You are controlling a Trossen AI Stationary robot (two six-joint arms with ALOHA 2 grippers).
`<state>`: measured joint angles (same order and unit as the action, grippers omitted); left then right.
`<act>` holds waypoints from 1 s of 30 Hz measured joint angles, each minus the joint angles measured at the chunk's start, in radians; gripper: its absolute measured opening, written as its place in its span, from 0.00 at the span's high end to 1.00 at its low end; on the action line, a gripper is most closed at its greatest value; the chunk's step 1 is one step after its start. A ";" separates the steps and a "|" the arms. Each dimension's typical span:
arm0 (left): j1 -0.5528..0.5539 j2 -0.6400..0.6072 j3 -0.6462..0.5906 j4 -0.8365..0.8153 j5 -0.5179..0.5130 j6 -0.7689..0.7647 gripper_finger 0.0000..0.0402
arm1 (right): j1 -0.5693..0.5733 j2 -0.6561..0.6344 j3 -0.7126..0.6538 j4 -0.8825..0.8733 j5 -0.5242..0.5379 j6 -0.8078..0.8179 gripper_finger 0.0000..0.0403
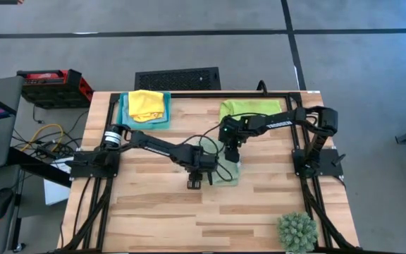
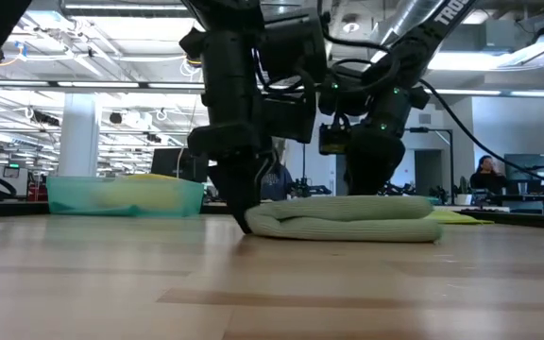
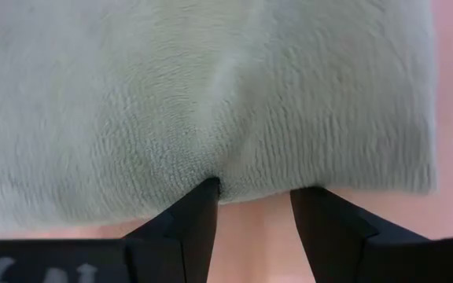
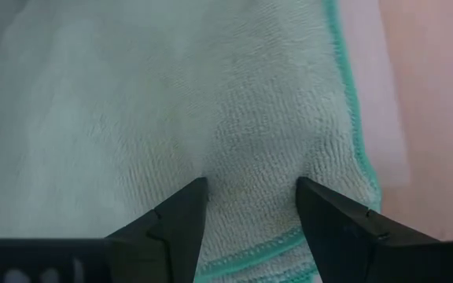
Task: Fold microfiber towels
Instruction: Stack the folded green microfiber on top of the yellow microfiber towel
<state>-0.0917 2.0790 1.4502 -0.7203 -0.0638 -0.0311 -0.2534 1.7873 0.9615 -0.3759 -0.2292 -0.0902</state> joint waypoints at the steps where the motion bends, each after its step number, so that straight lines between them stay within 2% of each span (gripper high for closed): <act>1: 0.010 -0.001 0.000 -0.011 0.000 0.010 0.61 | 0.003 -0.002 0.000 -0.009 -0.002 0.011 0.45; 13: 0.151 -0.004 0.000 -0.027 0.007 0.169 0.61 | 0.044 -0.007 0.002 -0.085 -0.036 0.178 0.45; 15: 0.174 -0.004 0.000 -0.029 0.012 0.199 0.61 | 0.048 -0.007 0.001 -0.096 -0.073 0.196 0.45; 19: 0.206 -0.010 0.000 -0.045 0.095 0.204 0.61 | 0.046 -0.014 0.000 -0.107 -0.096 0.198 0.45; 22: 0.214 -0.042 -0.002 -0.084 0.154 0.204 0.61 | 0.041 -0.049 -0.006 -0.130 -0.086 0.198 0.45; 27: 0.215 -0.132 -0.001 -0.116 0.103 0.206 0.61 | 0.035 -0.143 -0.005 -0.144 -0.078 0.197 0.45; 30: 0.224 -0.186 -0.001 -0.120 0.115 0.166 0.61 | 0.035 -0.195 -0.005 -0.147 -0.078 0.197 0.45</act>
<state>0.1325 1.8931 1.4490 -0.8404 0.0512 0.1352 -0.2180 1.5918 0.9562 -0.5225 -0.3075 0.1070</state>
